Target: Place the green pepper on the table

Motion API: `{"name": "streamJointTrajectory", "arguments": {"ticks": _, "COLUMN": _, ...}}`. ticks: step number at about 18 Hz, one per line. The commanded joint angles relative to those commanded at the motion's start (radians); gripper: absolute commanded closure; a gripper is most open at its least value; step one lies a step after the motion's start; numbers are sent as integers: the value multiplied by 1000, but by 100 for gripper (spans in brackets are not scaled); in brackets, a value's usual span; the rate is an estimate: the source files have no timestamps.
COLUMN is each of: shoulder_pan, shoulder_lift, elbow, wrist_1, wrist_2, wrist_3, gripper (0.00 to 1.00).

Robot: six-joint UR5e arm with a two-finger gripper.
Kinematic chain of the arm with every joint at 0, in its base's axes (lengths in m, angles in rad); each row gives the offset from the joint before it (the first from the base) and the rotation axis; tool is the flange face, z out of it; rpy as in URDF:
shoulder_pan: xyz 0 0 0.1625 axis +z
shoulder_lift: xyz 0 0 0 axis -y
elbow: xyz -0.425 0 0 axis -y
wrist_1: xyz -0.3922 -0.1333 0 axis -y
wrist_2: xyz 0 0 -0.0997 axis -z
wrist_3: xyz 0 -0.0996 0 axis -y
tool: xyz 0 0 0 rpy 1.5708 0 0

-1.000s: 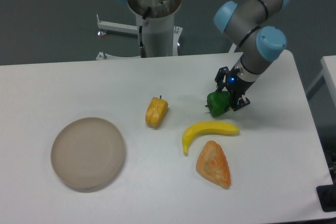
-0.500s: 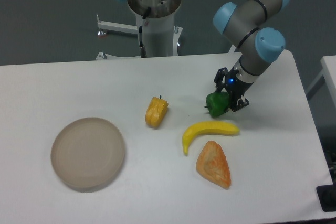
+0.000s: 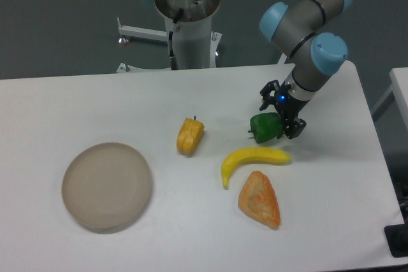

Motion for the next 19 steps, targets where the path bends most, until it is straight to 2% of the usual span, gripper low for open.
{"name": "streamJointTrajectory", "arguments": {"ticks": 8, "shoulder_pan": 8, "shoulder_lift": -3, "elbow": 98, "wrist_1": 8, "wrist_2": 2, "wrist_3": 9, "gripper": 0}}
{"name": "streamJointTrajectory", "arguments": {"ticks": 12, "shoulder_pan": 6, "shoulder_lift": -9, "elbow": 147, "wrist_1": 6, "wrist_2": 38, "wrist_3": 9, "gripper": 0}}
{"name": "streamJointTrajectory", "arguments": {"ticks": 16, "shoulder_pan": 6, "shoulder_lift": -18, "elbow": 161, "wrist_1": 40, "wrist_2": 38, "wrist_3": -2, "gripper": 0}}
{"name": "streamJointTrajectory", "arguments": {"ticks": 19, "shoulder_pan": 3, "shoulder_lift": -25, "elbow": 157, "wrist_1": 44, "wrist_2": 40, "wrist_3": -5, "gripper": 0}}
